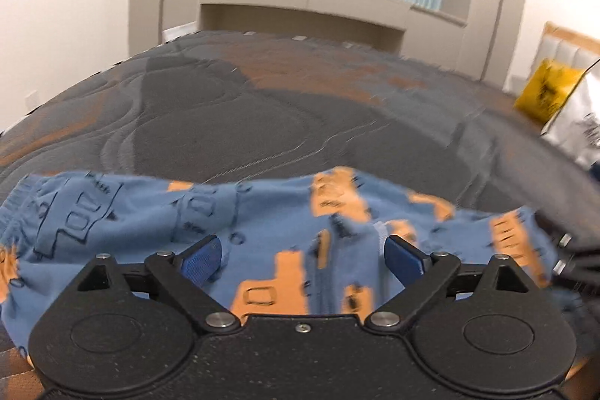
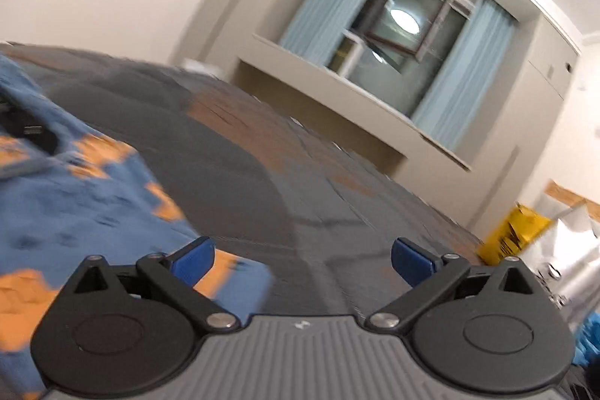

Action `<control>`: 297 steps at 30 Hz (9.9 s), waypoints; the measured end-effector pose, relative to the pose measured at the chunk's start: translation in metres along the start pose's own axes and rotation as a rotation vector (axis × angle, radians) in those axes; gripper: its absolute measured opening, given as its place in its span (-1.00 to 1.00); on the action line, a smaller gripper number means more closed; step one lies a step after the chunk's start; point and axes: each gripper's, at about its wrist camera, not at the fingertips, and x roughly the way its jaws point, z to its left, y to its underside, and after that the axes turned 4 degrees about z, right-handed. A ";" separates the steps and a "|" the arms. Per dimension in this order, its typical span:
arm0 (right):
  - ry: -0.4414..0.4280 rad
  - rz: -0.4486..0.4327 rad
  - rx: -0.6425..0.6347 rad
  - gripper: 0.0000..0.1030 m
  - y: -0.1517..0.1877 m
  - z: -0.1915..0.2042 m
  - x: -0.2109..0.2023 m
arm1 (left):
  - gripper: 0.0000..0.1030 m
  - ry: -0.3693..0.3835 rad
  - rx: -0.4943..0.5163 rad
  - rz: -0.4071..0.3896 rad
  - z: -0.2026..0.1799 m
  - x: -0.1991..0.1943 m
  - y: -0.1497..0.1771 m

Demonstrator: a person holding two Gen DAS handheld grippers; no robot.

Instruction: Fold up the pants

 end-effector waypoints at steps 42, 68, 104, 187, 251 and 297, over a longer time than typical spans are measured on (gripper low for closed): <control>-0.319 -0.137 -0.094 1.00 -0.043 0.105 -0.049 | 0.99 -0.140 -0.457 -0.227 0.156 -0.093 0.056; -0.296 -0.081 -0.161 1.00 -0.046 0.135 -0.033 | 0.90 0.026 -0.519 -0.225 0.161 -0.070 0.047; 0.002 0.009 0.171 1.00 0.030 -0.032 -0.042 | -0.62 0.329 0.153 -0.291 -0.081 -0.100 0.008; -0.369 0.051 0.499 1.00 0.042 -0.047 -0.050 | 0.99 0.117 0.065 -0.144 -0.037 -0.066 0.051; -0.053 0.032 0.103 1.00 0.022 -0.017 0.003 | 0.99 0.000 0.163 -0.128 -0.026 -0.008 -0.013; -0.095 0.099 0.216 1.00 0.045 -0.031 -0.025 | 0.99 0.109 0.122 -0.025 -0.043 -0.032 0.050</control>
